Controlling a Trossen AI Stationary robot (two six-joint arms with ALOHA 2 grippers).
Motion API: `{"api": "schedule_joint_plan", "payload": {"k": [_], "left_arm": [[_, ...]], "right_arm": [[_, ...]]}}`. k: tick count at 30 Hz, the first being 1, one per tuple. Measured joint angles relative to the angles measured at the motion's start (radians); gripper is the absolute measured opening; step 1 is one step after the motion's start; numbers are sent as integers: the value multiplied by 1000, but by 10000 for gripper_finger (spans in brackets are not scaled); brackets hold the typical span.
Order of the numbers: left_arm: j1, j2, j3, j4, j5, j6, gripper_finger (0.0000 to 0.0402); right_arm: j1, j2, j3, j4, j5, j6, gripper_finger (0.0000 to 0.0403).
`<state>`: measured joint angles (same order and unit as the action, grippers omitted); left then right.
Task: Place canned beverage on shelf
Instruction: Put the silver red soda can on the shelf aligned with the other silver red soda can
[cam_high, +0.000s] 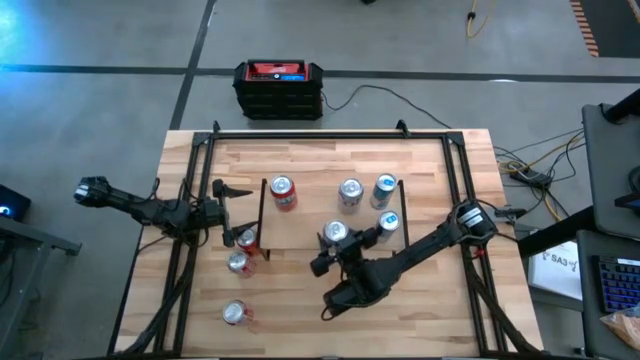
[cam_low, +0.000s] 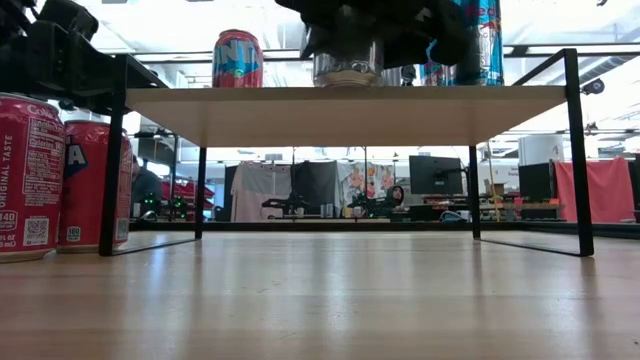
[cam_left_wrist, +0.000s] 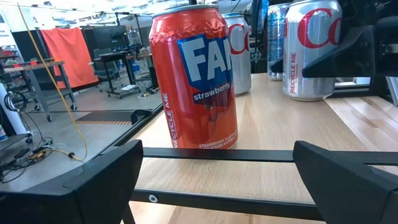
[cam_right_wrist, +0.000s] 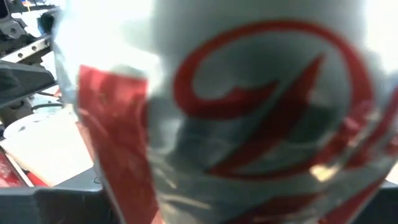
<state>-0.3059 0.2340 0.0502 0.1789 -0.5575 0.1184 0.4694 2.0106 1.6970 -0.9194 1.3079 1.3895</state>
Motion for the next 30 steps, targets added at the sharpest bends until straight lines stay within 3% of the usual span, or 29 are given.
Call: {"api": "schedule_joint_plan", "payload": {"k": [6, 30], "left_arm": [[0, 0, 0, 0, 0, 0, 400], [0, 0, 0, 0, 0, 0, 400]], "right_arm": [[-1, 0, 0, -19, -3, 0, 293], [-39, -2, 1, -18, -7, -2, 375]]}}
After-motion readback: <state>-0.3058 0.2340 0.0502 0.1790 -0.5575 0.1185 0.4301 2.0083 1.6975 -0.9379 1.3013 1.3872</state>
